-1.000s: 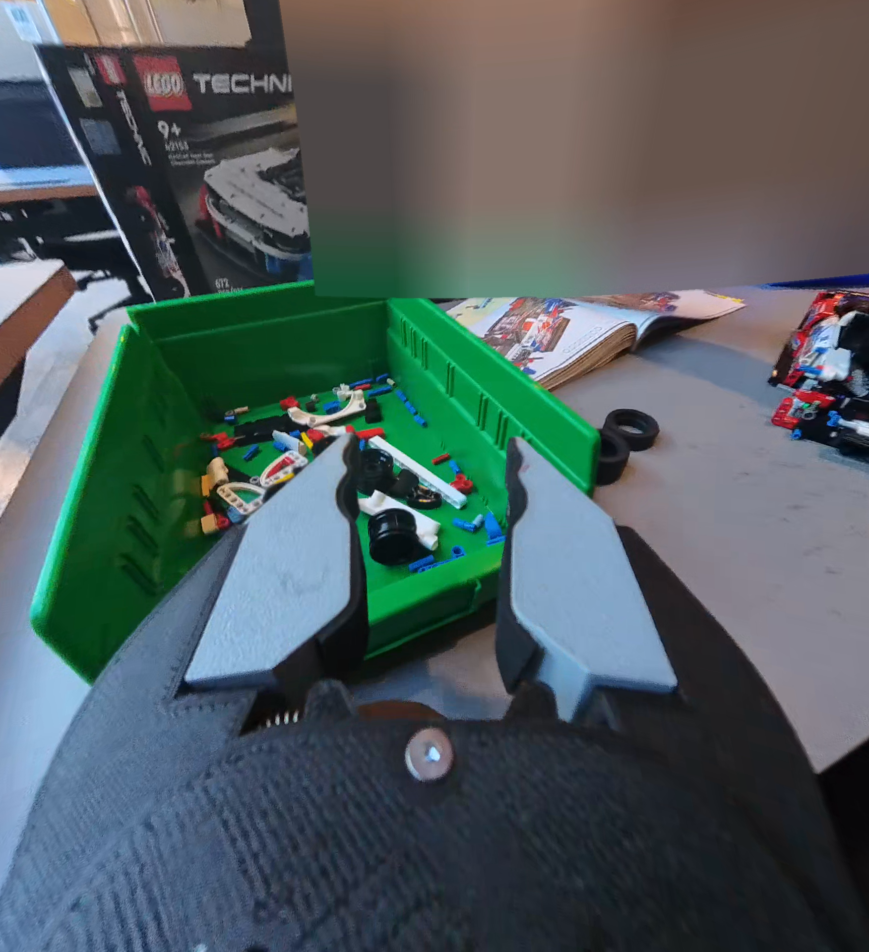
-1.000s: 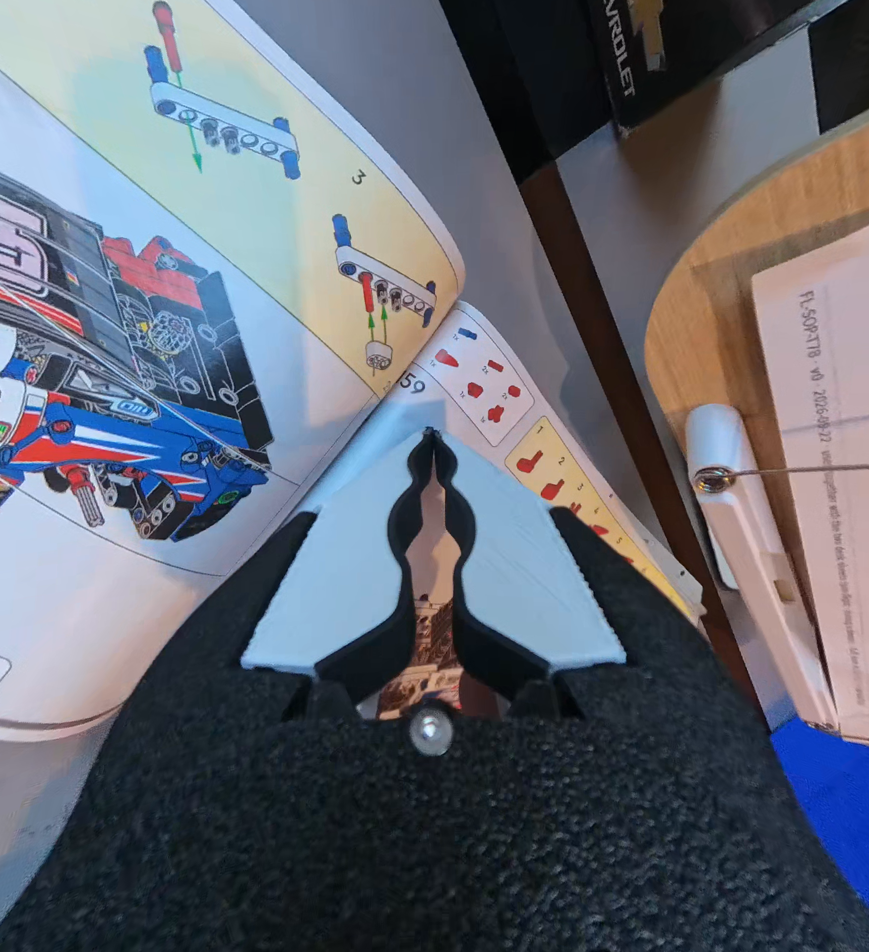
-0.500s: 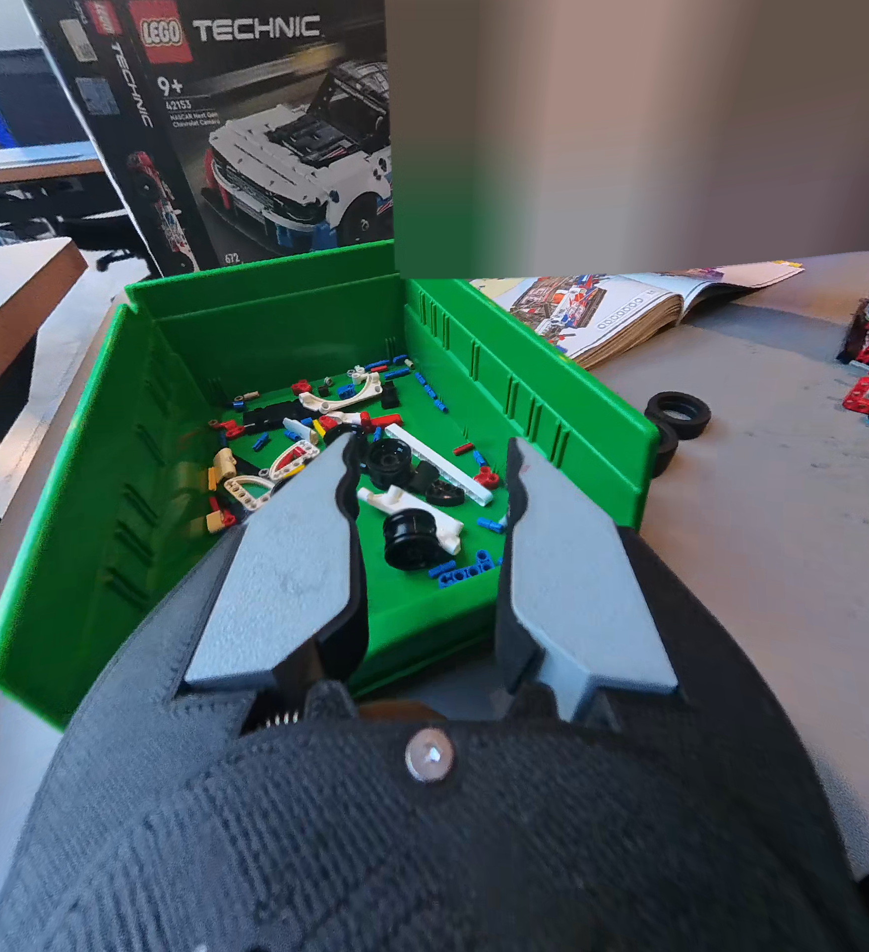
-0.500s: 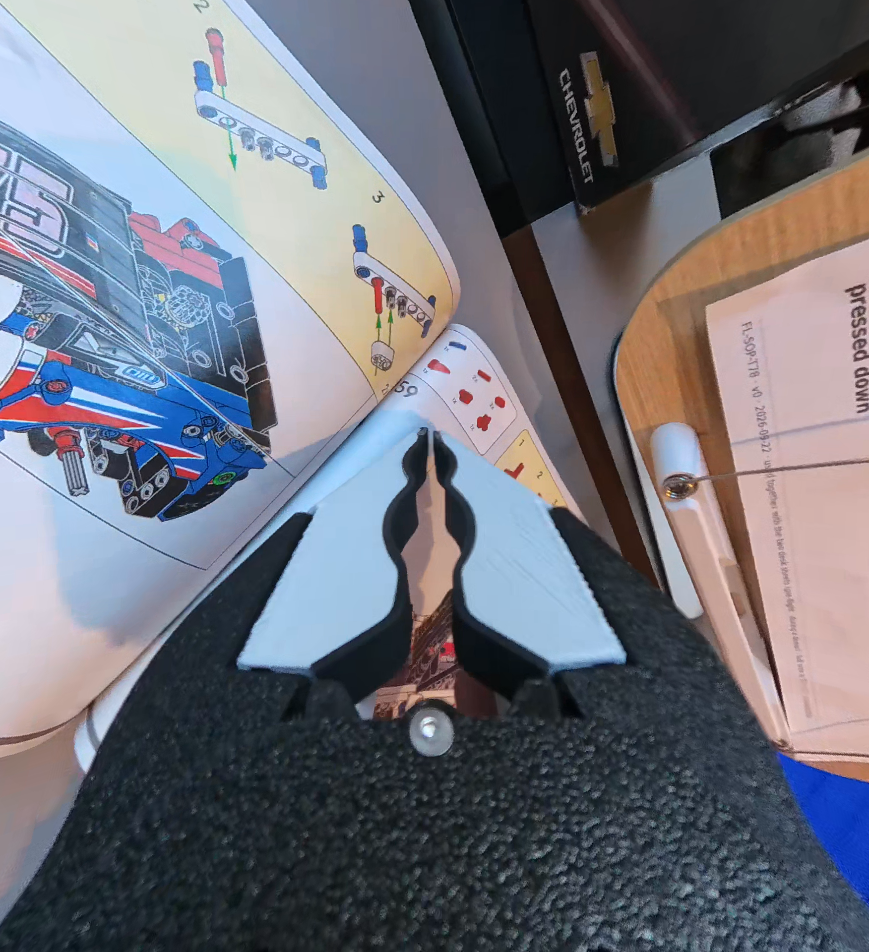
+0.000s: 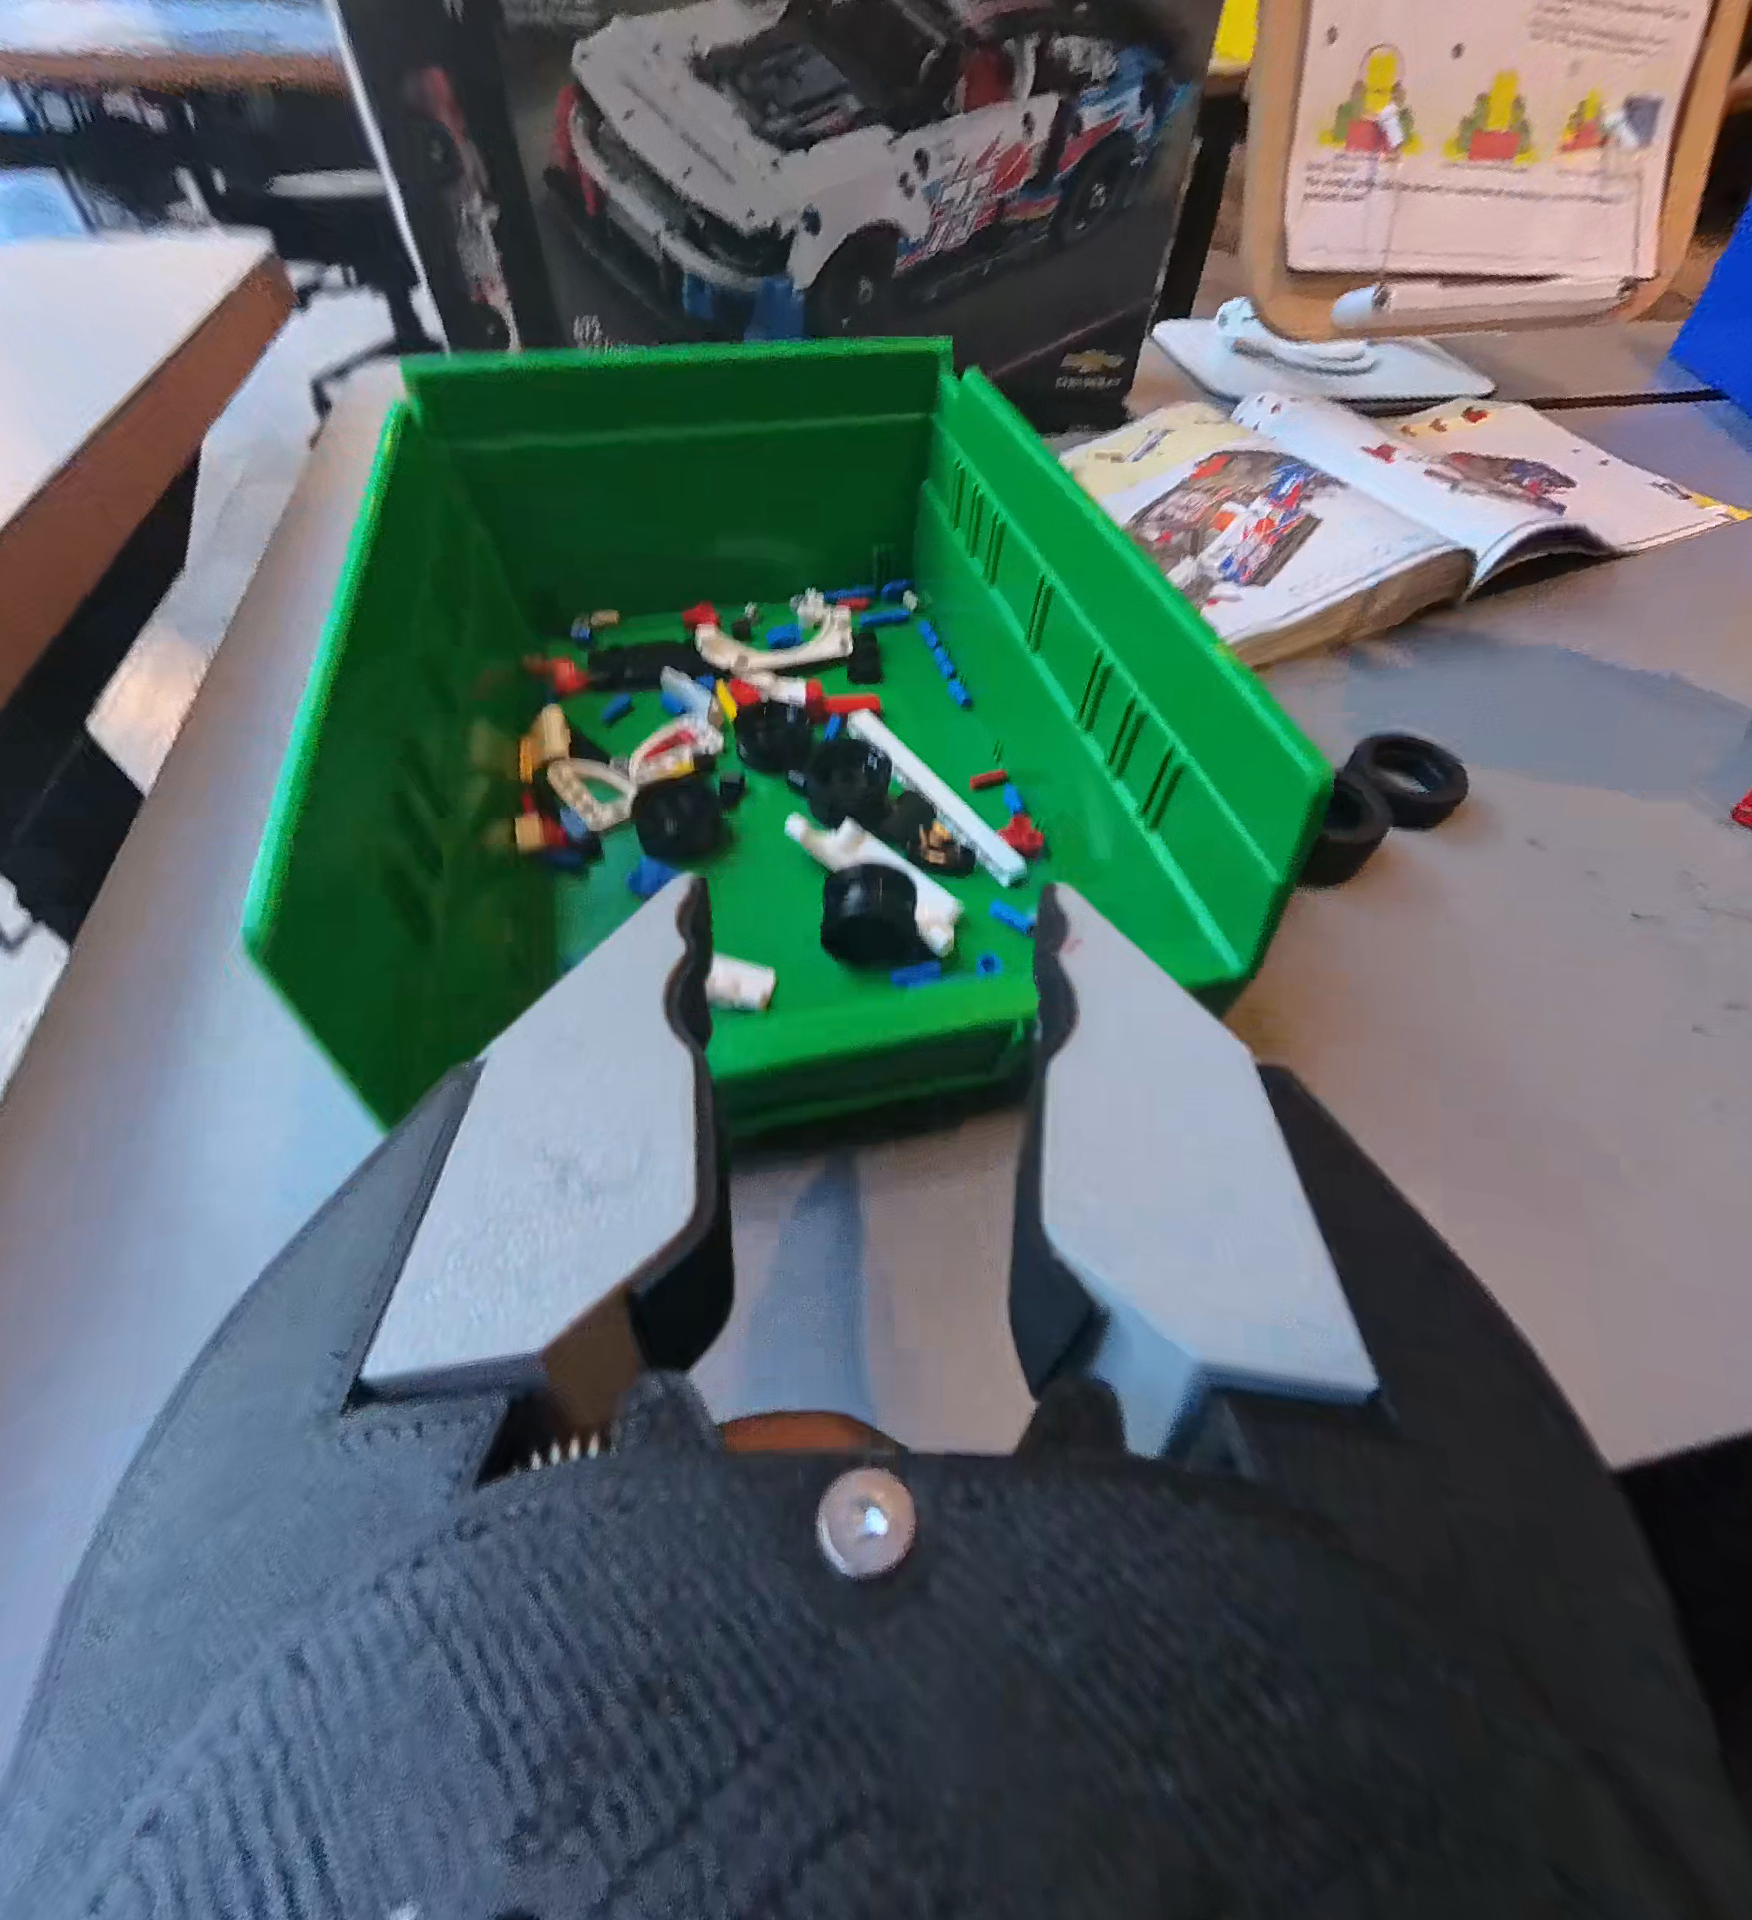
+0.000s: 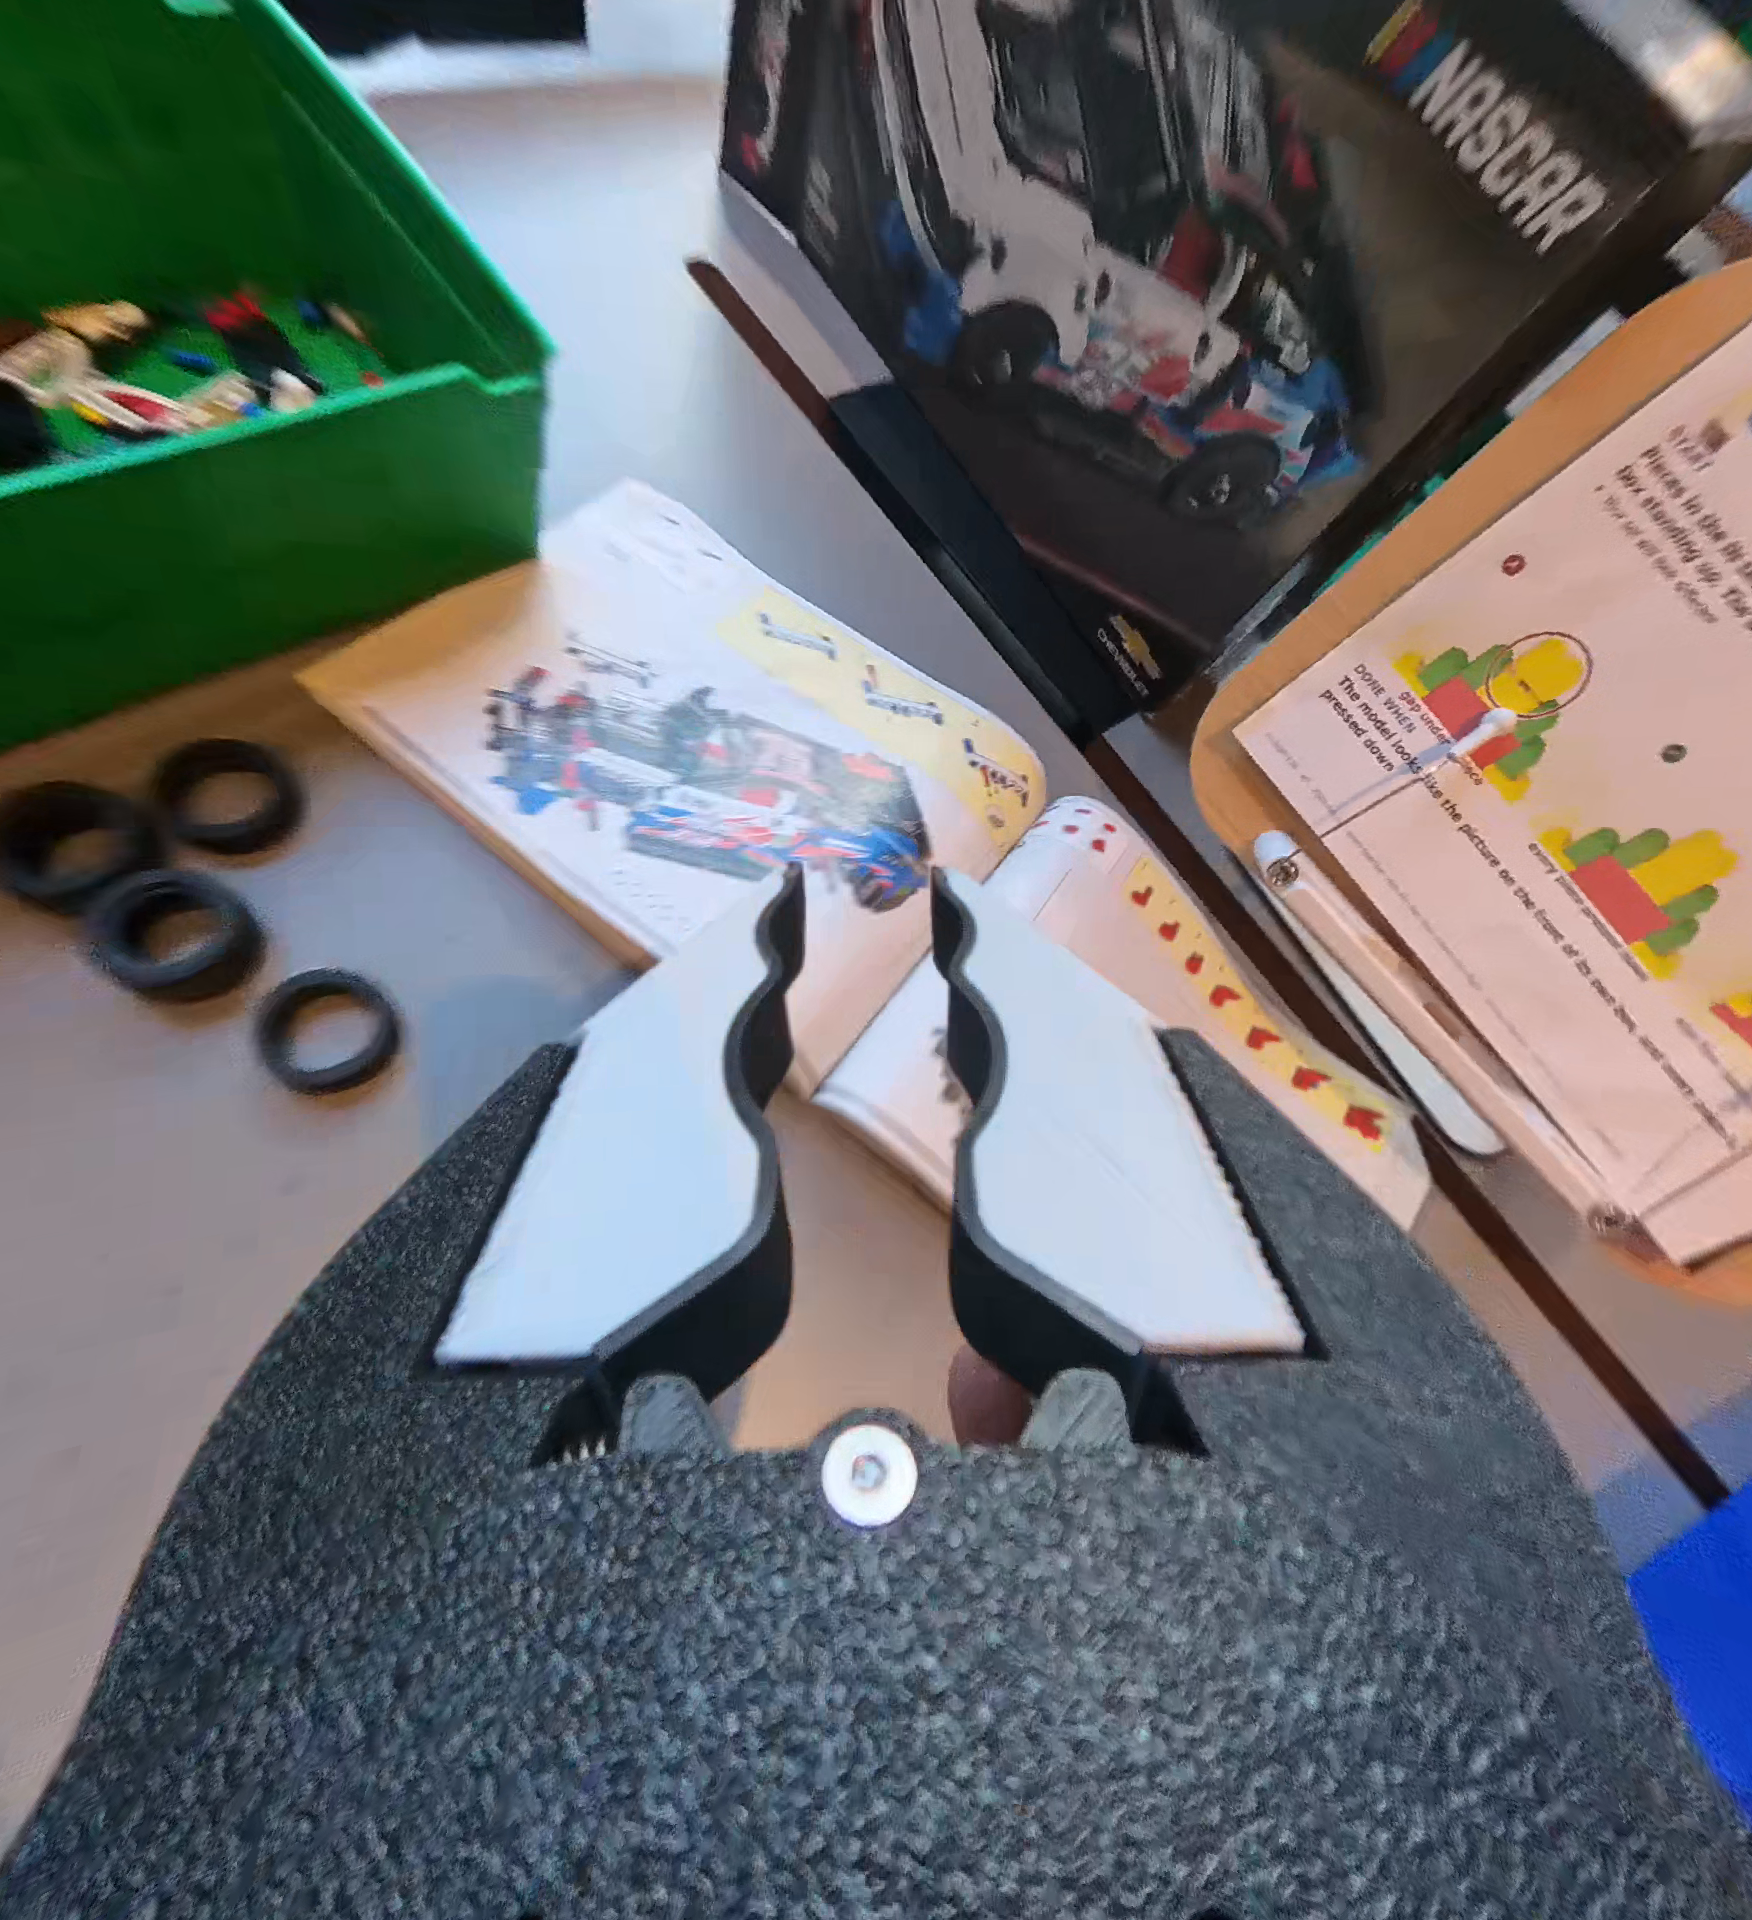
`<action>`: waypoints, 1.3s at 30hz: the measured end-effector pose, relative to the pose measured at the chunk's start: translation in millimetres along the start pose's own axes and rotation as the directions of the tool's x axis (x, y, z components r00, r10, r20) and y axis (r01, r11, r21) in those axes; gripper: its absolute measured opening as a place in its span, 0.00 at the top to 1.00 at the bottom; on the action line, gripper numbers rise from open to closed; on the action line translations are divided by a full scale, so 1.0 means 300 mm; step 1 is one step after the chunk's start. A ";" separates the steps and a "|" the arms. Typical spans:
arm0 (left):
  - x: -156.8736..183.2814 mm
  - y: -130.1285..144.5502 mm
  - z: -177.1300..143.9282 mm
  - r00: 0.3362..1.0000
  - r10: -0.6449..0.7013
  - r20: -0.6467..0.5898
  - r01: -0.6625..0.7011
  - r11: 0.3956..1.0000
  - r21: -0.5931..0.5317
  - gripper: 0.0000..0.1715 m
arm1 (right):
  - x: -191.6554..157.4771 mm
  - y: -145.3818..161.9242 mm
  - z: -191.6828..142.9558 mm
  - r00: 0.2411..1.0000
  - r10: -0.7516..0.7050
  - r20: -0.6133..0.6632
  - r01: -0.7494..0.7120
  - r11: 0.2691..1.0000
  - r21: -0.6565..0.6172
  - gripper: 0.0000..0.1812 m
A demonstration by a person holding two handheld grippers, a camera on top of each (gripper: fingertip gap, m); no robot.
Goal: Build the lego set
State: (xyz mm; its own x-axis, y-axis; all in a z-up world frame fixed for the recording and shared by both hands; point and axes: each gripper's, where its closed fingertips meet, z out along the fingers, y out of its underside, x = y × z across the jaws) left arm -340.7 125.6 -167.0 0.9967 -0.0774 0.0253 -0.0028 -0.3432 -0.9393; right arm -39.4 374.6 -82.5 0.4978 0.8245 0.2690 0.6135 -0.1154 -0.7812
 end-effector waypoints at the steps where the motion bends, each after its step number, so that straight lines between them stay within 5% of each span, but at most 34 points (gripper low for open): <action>1: -0.001 0.025 -0.022 1.000 -0.024 0.001 0.024 0.999 -0.025 0.65 | -0.040 0.004 -0.066 1.000 0.002 -0.007 -0.002 1.000 0.027 0.87; 11: 0.064 0.071 -0.226 0.994 -0.107 -0.033 0.104 0.992 -0.078 0.63 | -0.342 0.179 -0.497 0.993 0.119 -0.016 -0.115 0.979 0.169 0.88; 15: 0.097 0.043 -0.239 0.998 0.031 -0.054 -0.037 0.992 -0.122 0.65 | -0.392 0.238 -0.593 0.990 0.139 -0.027 -0.130 0.970 0.205 0.89; 19: 0.046 -0.075 -0.126 0.971 0.202 -0.124 -0.223 0.958 -0.179 0.74 | -0.383 0.266 -0.626 0.988 0.152 -0.026 -0.143 0.965 0.222 0.89; 23: -0.074 -0.142 0.136 0.909 0.353 -0.222 -0.414 0.826 -0.383 0.77 | -0.346 0.256 -0.579 0.987 0.158 0.004 -0.155 0.959 0.236 0.89; 29: -0.263 -0.031 0.512 0.874 0.350 -0.336 -0.477 0.491 -0.729 0.86 | -0.250 0.182 -0.432 0.991 0.125 0.043 -0.132 0.960 0.246 0.89; 39: -0.338 0.064 0.603 0.877 0.318 -0.360 -0.460 0.340 -0.820 0.86 | -0.149 0.107 -0.446 0.996 0.094 -0.001 -0.089 0.945 0.314 0.89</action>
State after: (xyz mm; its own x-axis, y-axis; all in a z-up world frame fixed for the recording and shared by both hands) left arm -427.1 296.3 -249.6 0.8441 -0.5139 -0.1533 -0.5260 -0.8489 -0.0507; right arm 40.0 259.9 -44.4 0.5533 0.8098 0.1952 0.3430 -0.0080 -0.9393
